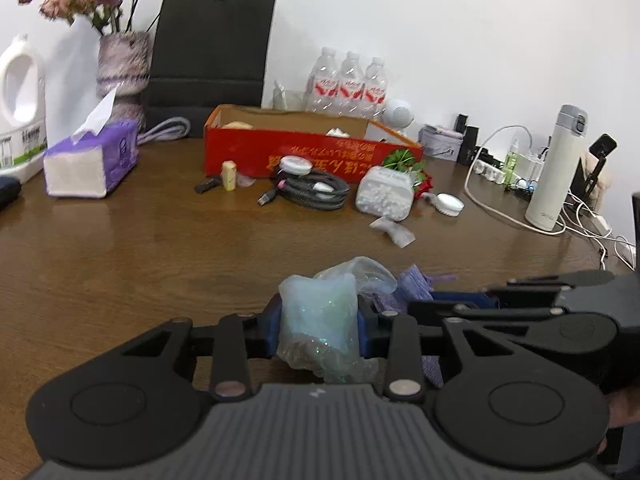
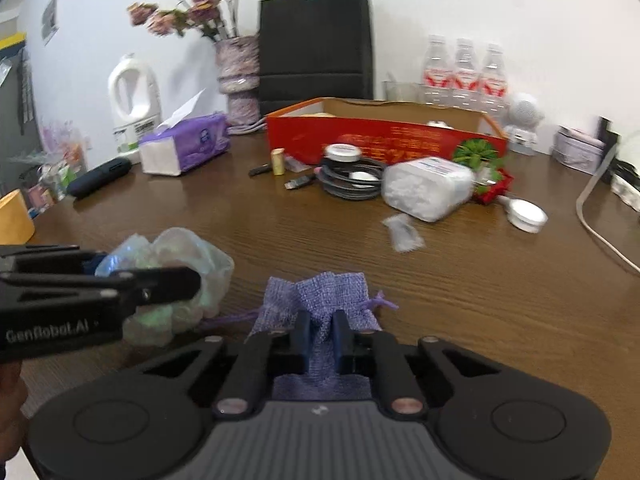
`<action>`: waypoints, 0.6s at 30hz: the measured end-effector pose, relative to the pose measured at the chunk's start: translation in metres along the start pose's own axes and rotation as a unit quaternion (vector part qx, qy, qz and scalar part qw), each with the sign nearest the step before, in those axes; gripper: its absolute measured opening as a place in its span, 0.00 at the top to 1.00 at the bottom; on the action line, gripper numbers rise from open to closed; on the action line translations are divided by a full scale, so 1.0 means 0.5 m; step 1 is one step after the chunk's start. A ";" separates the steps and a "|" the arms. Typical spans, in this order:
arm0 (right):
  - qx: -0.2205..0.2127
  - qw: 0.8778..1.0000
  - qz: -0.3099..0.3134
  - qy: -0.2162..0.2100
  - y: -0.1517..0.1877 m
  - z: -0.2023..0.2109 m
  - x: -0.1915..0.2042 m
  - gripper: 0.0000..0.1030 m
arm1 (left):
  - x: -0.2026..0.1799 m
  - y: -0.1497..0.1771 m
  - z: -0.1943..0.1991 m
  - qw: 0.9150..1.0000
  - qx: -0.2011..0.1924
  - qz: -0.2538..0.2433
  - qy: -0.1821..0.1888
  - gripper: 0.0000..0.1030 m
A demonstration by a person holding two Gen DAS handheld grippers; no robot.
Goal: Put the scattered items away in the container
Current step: 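Grasp the purple cloth pouch with the right gripper while the left grasps the clear plastic bag, then carry the pouch and plastic bag with both grippers over the box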
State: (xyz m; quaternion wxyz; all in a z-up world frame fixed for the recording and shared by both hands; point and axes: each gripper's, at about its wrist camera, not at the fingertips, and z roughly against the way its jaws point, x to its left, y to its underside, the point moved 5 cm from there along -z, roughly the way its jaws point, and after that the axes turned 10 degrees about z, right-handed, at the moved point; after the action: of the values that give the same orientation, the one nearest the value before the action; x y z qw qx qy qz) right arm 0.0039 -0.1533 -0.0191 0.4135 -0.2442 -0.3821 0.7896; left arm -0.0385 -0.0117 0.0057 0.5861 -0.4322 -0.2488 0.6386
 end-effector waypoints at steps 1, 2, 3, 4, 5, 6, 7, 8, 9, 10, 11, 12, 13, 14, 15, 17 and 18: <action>-0.005 1.000 -0.011 0.003 0.005 0.010 -0.011 0.91 | -0.007 -0.001 0.001 1.000 -0.003 -0.003 -0.001 0.68; -0.011 1.000 -0.020 0.005 0.008 0.018 -0.023 0.91 | -0.012 -0.002 0.001 1.000 -0.006 -0.003 -0.001 0.68; -0.017 0.999 -0.030 0.010 0.010 0.029 -0.039 0.92 | -0.017 -0.005 0.000 1.000 -0.007 -0.002 0.000 0.69; -0.025 0.999 -0.037 0.014 0.010 0.037 -0.053 0.92 | -0.021 -0.009 0.000 1.000 -0.007 0.000 0.000 0.69; -0.031 0.998 -0.044 0.018 0.008 0.044 -0.066 0.92 | -0.025 -0.015 -0.001 1.000 -0.007 0.004 0.002 0.69; -0.038 0.998 -0.051 0.020 0.004 0.051 -0.081 0.92 | -0.027 -0.023 0.000 1.000 -0.008 0.012 0.005 0.69; -0.046 0.997 -0.057 0.021 0.000 0.058 -0.093 0.92 | -0.029 -0.032 0.001 1.000 -0.009 0.021 0.009 0.69; -0.054 0.996 -0.062 0.022 -0.004 0.066 -0.104 0.92 | -0.029 -0.044 0.002 0.999 -0.012 0.033 0.014 0.69; -0.062 0.995 -0.069 0.021 -0.011 0.072 -0.114 0.92 | -0.028 -0.057 0.003 0.999 -0.016 0.043 0.019 0.69; -0.068 0.995 -0.074 0.020 -0.018 0.076 -0.122 0.92 | -0.029 -0.071 0.004 0.998 -0.022 0.048 0.021 0.70; -0.074 0.994 -0.076 0.020 -0.028 0.078 -0.126 0.92 | -0.031 -0.086 0.005 0.998 -0.032 0.046 0.020 0.70; -0.081 0.994 -0.072 0.022 -0.044 0.081 -0.129 0.92 | -0.032 -0.102 0.006 0.998 -0.046 0.041 0.016 0.70; -0.091 0.993 -0.065 0.028 -0.063 0.084 -0.134 0.92 | -0.034 -0.119 0.006 0.998 -0.061 0.033 0.012 0.70; -0.100 0.993 -0.060 0.033 -0.082 0.087 -0.140 0.92 | -0.033 -0.136 0.006 0.997 -0.073 0.026 0.009 0.69; -0.111 0.991 -0.058 0.038 -0.104 0.090 -0.149 0.92 | -0.032 -0.155 0.005 0.996 -0.086 0.020 0.003 0.69; -0.129 0.989 -0.058 0.044 -0.143 0.089 -0.162 0.92 | -0.028 -0.191 -0.001 0.994 -0.104 0.018 -0.006 0.69; -0.136 0.988 -0.058 0.048 -0.163 0.086 -0.168 0.92 | -0.024 -0.212 -0.005 0.993 -0.116 0.021 -0.013 0.69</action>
State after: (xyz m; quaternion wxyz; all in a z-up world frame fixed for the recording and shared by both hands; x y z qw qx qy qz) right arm 0.0570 -0.2113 0.0775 0.4392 -0.3137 -0.4793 0.6921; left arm 0.0195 -0.0035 0.0949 0.5152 -0.4936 -0.3195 0.6235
